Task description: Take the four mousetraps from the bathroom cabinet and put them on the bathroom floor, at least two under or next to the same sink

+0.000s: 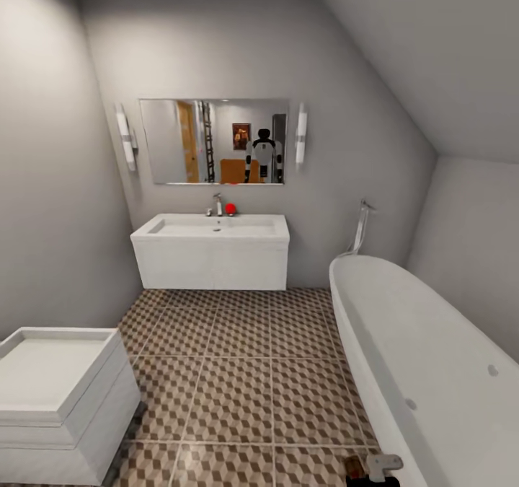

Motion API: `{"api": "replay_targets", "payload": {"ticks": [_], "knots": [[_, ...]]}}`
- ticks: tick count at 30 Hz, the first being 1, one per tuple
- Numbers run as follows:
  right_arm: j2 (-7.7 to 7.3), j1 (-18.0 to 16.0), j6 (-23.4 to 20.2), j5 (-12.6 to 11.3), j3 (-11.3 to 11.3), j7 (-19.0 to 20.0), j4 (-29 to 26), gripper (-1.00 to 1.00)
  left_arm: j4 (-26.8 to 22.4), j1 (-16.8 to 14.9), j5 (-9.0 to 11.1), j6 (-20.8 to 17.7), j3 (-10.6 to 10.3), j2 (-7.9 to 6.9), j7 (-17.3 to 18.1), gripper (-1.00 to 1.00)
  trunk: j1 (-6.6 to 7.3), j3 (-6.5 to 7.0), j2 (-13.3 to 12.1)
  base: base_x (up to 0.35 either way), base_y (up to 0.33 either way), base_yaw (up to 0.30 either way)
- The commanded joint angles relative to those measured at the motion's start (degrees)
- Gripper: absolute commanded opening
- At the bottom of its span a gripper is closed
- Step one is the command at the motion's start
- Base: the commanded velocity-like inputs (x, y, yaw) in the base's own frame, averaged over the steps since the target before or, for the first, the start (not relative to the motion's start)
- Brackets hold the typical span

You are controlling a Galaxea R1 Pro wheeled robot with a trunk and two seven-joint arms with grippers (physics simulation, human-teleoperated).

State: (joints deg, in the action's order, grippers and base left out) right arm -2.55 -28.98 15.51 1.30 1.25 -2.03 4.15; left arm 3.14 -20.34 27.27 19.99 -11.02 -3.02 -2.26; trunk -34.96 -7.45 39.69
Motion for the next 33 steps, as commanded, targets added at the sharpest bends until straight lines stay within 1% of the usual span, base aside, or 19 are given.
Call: {"api": "replay_targets", "payload": {"ticks": [1, 17, 33], "knots": [[0.01, -0.1, 0.4, -0.1, 0.1, -0.1, 0.3, -1.00, 0.2, -0.1, 0.2, 0.3, -0.5, 0.03, -0.1, -1.00, -0.05, -0.09, 0.1, 0.324, -0.113, 0.000], [0.01, -0.1, 0.4, -0.1, 0.2, -0.1, 0.3, -1.00, 0.2, -0.1, 0.2, 0.3, -0.5, -0.05, -0.2, -1.00, -0.05, -0.09, 0.1, 0.324, -0.105, 0.000], [0.01, -0.1, 0.4, 0.0, 0.1, -0.1, 0.2, -1.00, 0.2, -0.1, 0.2, 0.3, -0.5, 0.02, -0.3, -1.00, -0.05, -0.09, 0.1, 0.324, -0.006, 0.000]]}}
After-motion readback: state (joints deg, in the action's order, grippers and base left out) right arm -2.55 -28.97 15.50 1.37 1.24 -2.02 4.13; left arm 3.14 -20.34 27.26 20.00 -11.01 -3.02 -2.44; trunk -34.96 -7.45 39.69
